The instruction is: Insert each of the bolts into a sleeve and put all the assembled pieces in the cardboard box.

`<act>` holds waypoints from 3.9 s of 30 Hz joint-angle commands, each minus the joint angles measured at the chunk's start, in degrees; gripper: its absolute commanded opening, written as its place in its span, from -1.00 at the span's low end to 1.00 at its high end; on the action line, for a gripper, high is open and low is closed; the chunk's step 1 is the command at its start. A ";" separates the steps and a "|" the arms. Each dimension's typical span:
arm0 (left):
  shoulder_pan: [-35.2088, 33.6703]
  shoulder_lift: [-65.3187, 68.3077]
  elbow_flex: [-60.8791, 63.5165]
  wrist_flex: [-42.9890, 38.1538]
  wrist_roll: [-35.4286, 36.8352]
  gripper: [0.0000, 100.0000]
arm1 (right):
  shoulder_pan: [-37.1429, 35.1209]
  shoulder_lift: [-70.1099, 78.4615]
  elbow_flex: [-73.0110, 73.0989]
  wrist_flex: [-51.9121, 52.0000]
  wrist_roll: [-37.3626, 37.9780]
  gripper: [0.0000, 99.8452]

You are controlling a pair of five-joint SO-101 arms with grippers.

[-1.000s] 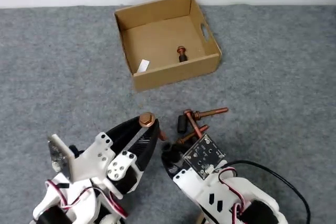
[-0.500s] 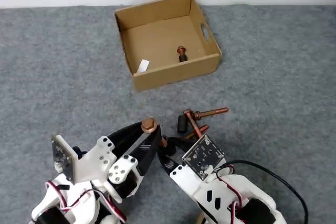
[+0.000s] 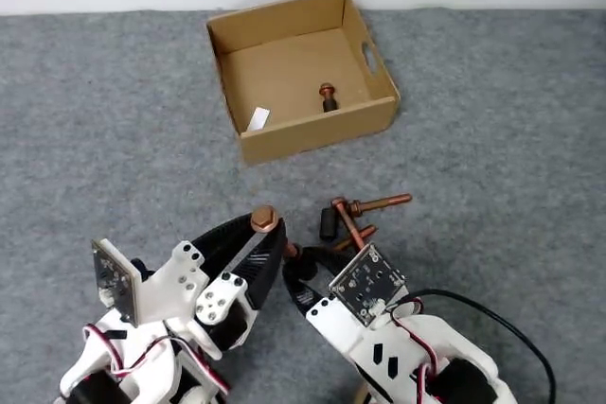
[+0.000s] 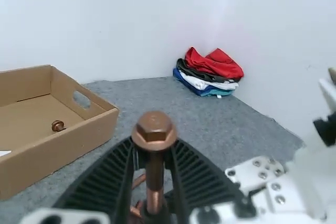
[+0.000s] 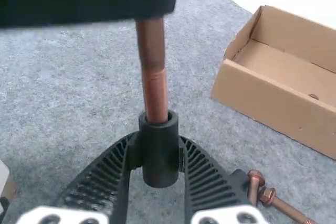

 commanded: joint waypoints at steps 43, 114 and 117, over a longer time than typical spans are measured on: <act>-19.60 -0.18 1.01 5.89 -1.67 -0.99 | 21.58 2.15 -2.02 -3.38 -6.33 -0.98; -34.90 -0.35 31.25 0.44 -2.99 -0.99 | 25.98 151.16 -154.02 28.62 -17.05 -0.99; -34.90 -0.35 31.25 0.44 -2.99 -0.99 | 25.98 151.08 -156.48 33.54 -17.05 -0.98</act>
